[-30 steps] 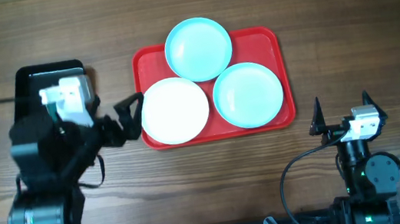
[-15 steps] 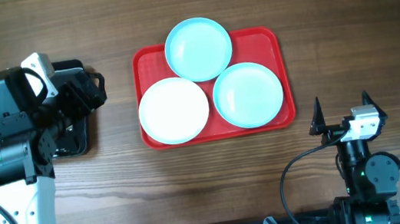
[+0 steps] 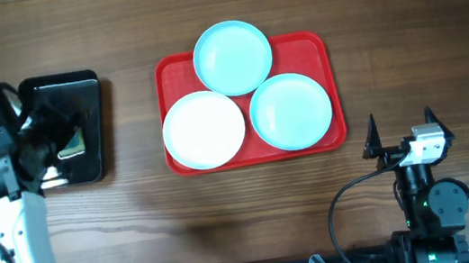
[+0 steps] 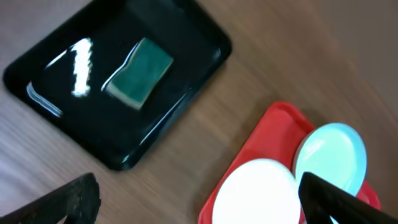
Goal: Clean dirty plates on tray and stack at the side
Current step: 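Lower the left gripper and grasp the green-yellow sponge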
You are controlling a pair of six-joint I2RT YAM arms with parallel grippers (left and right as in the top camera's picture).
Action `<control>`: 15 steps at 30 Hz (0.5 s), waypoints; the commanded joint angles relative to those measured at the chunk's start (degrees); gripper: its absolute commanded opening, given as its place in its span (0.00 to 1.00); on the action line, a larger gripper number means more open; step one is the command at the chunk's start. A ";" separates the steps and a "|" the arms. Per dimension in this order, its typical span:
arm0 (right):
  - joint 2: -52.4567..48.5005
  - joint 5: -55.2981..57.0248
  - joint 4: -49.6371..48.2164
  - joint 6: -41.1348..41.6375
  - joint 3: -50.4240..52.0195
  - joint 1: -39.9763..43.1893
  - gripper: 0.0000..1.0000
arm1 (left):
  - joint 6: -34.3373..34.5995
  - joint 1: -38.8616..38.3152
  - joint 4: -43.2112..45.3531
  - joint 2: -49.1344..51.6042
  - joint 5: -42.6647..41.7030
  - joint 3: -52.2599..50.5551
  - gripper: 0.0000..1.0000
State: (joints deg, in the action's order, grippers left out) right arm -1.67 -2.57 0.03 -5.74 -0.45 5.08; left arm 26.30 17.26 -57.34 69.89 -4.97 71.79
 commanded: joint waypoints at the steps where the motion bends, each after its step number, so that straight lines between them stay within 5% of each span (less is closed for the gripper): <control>1: 0.00 -0.52 -0.13 -0.26 0.15 0.31 1.00 | -0.96 0.59 -5.42 4.46 -0.31 6.93 1.00; 15: 0.00 -0.52 -0.15 -0.26 0.15 0.31 1.00 | -4.92 0.66 1.79 14.73 10.21 9.07 1.00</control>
State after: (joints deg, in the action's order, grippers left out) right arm -1.67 -2.57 0.03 -5.74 -0.45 5.08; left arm 23.42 17.61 -56.90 80.66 1.02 79.79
